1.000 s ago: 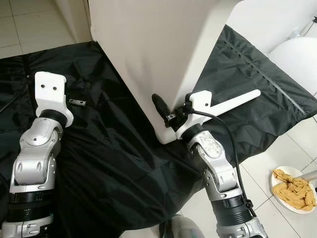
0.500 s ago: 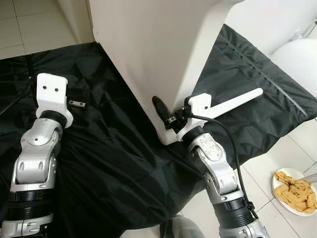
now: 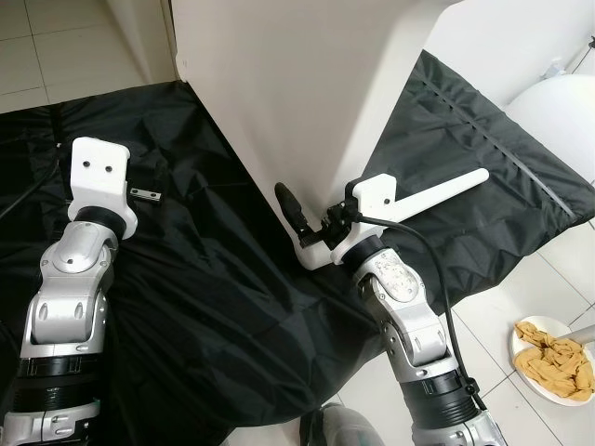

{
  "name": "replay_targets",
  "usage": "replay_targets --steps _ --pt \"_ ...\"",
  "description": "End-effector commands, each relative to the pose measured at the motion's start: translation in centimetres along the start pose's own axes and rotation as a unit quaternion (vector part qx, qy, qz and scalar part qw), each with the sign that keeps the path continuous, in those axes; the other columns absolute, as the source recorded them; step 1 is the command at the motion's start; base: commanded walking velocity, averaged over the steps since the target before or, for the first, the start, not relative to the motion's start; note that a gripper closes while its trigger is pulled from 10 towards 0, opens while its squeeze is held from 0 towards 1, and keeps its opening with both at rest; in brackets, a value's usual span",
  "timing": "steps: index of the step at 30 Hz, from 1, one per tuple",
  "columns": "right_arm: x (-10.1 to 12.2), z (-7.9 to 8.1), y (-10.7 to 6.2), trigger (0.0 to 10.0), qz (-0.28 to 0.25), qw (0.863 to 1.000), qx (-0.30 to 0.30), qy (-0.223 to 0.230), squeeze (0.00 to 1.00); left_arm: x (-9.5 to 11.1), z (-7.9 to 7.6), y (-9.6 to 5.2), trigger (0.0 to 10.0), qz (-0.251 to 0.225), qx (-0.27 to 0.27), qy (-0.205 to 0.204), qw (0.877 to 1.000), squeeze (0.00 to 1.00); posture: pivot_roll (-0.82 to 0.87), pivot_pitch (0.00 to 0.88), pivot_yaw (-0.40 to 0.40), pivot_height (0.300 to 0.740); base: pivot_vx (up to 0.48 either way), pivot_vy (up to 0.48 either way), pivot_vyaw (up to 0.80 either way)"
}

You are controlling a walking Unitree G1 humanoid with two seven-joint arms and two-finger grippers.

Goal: Building children table

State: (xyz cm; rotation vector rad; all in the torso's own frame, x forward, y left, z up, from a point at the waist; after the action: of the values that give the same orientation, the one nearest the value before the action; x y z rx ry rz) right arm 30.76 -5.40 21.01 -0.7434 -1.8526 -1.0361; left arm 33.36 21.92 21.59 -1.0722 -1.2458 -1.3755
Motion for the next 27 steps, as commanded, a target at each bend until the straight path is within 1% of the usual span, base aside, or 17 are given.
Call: replay_targets --steps 1,3,4,5,8,10,14,18,22,27 --pt "0.0 -0.3 -0.1 10.0 -0.005 1.0 -0.014 -0.008 1.0 -0.1 0.2 0.2 10.0 0.0 0.008 0.005 1.0 0.0 0.12 0.092 -0.049 0.74 0.0 0.0 0.0" --pt "0.1 -0.5 -0.1 10.0 -0.009 1.0 -0.019 -0.012 1.0 -0.1 0.2 0.2 10.0 -0.001 0.008 0.007 1.0 0.0 0.12 0.092 -0.048 0.74 0.0 0.0 0.0" --pt "0.1 -0.7 -0.2 10.0 -0.011 1.0 -0.027 -0.013 0.44 -0.1 0.2 0.2 10.0 -0.001 0.008 0.01 1.0 0.0 0.12 0.094 -0.047 0.74 0.0 0.0 0.0" --pt "0.1 -0.9 -0.3 10.0 -0.013 0.999 -0.036 -0.016 0.0 -0.1 0.3 0.2 10.0 -0.001 0.007 0.011 1.0 0.0 0.12 0.093 -0.046 0.74 0.0 0.0 0.0" --pt "0.3 -1.8 -0.5 10.0 -0.024 0.997 -0.07 -0.021 0.0 -0.2 0.3 0.2 10.0 -0.001 0.003 0.015 1.0 0.0 0.12 0.095 -0.043 0.74 0.0 0.0 0.0" --pt "0.4 -1.9 -0.6 10.0 -0.026 0.997 -0.076 -0.021 0.0 -0.2 0.3 0.2 10.0 -0.001 0.002 0.016 1.0 0.0 0.12 0.095 -0.043 0.74 0.0 0.0 0.0" --pt "0.6 -2.6 -1.3 10.0 -0.038 0.994 -0.1 -0.031 0.0 -0.5 0.1 0.1 10.0 0.0 -0.005 0.02 1.0 0.0 0.11 0.099 -0.037 0.74 0.0 0.0 0.0" --pt "0.7 -2.8 -1.7 10.0 -0.039 0.993 -0.109 -0.033 0.0 -0.5 0.0 0.1 10.0 0.001 -0.007 0.022 1.0 0.0 0.11 0.101 -0.037 0.74 0.0 0.0 0.0" --pt "0.4 -2.9 -2.7 10.0 -0.035 0.992 -0.113 -0.033 0.0 -0.6 0.0 0.1 10.0 0.002 -0.01 0.026 1.0 0.0 0.11 0.105 -0.039 0.74 0.0 0.0 0.0" --pt "0.0 -3.1 -3.5 10.0 -0.03 0.992 -0.115 -0.032 0.0 -0.8 -0.1 0.0 10.0 0.003 -0.012 0.029 0.999 0.0 0.11 0.105 -0.04 0.74 0.0 0.0 0.0"
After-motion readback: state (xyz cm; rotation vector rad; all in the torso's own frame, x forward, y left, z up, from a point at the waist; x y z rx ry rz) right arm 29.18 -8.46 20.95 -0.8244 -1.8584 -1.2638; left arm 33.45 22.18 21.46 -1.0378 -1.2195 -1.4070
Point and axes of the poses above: a point about 5 cm out from each wrist's last joint towards the gripper, its own y axis pointing out of the wrist towards the gripper, its own x axis along the axis of the wrist's last joint, z = x × y, the point moved 3 cm from there along y, pointing out of the wrist towards the gripper, and after that the axes turned 12 degrees about -y, right-handed, at the moved point
